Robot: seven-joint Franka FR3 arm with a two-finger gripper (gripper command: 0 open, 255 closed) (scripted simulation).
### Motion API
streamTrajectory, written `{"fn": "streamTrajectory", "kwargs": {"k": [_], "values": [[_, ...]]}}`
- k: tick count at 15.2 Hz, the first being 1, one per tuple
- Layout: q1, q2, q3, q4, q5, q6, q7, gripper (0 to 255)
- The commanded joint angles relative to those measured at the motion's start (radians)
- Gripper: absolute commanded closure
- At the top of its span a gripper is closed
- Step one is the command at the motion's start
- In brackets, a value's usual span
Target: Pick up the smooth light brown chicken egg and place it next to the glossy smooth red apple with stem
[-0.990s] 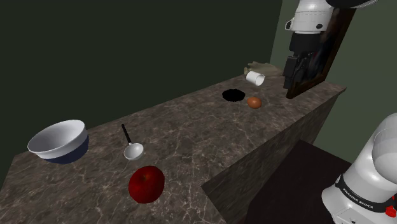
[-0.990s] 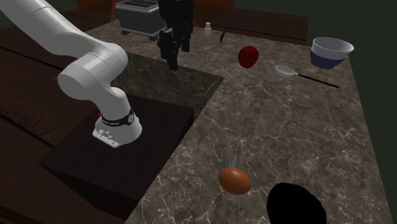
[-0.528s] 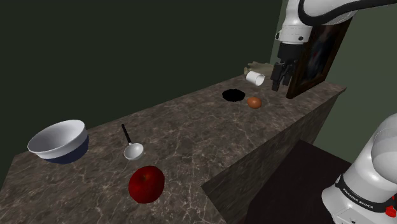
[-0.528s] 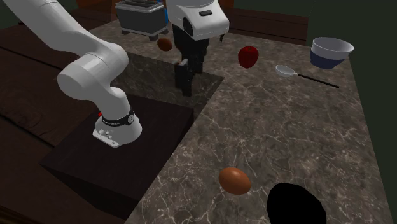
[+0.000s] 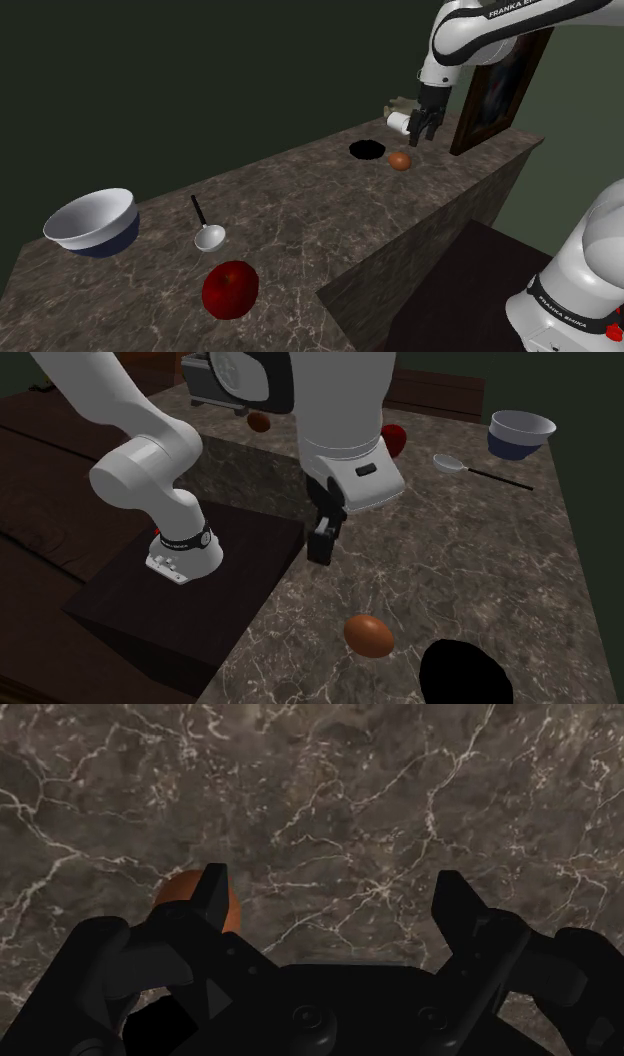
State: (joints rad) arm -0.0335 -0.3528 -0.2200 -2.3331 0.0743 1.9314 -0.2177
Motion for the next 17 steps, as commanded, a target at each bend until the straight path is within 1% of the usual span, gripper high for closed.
{"fn": "streamTrajectory", "kwargs": {"k": [1, 6, 11, 12, 17], "values": [[-0.003, 0.073, -0.027, 0.026, 0.019, 0.044, -0.036, 0], [-0.012, 0.263, -0.081, 0.122, 0.096, 0.121, -0.129, 0], [-0.039, 0.463, -0.110, 0.251, 0.200, 0.161, -0.228, 0], [-0.043, 0.480, -0.111, 0.264, 0.210, 0.163, -0.236, 0], [-0.040, 0.510, -0.102, 0.231, 0.232, 0.223, -0.250, 0]]}}
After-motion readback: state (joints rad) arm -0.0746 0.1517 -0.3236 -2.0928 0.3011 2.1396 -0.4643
